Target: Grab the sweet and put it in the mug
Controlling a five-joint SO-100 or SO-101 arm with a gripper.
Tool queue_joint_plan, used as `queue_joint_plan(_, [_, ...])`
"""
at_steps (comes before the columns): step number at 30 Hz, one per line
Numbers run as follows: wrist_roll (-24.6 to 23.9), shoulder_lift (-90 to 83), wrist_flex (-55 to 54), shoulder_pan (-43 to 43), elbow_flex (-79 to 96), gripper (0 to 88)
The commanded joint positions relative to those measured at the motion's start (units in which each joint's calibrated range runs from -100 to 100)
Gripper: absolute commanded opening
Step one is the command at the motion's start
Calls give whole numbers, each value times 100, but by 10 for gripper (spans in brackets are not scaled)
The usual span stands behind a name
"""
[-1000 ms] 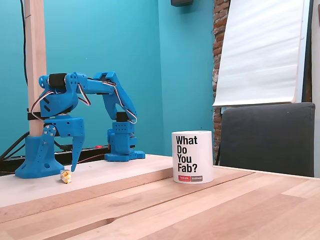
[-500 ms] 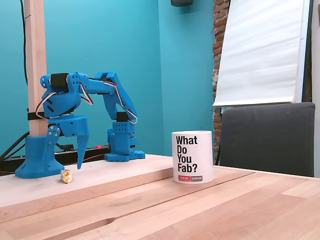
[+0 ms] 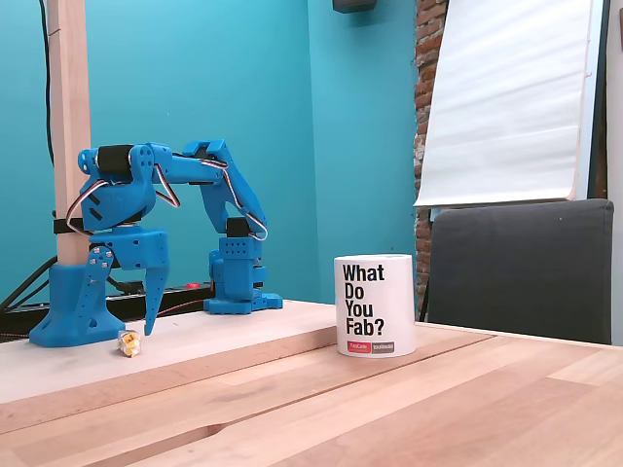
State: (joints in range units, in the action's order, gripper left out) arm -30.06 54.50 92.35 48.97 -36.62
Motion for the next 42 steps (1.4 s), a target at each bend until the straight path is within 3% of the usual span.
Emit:
queue_joint_plan(1, [-29,-71,-82,-2,-138,290])
queue_joint_plan(42, [-200,93,-364,-60,58,287])
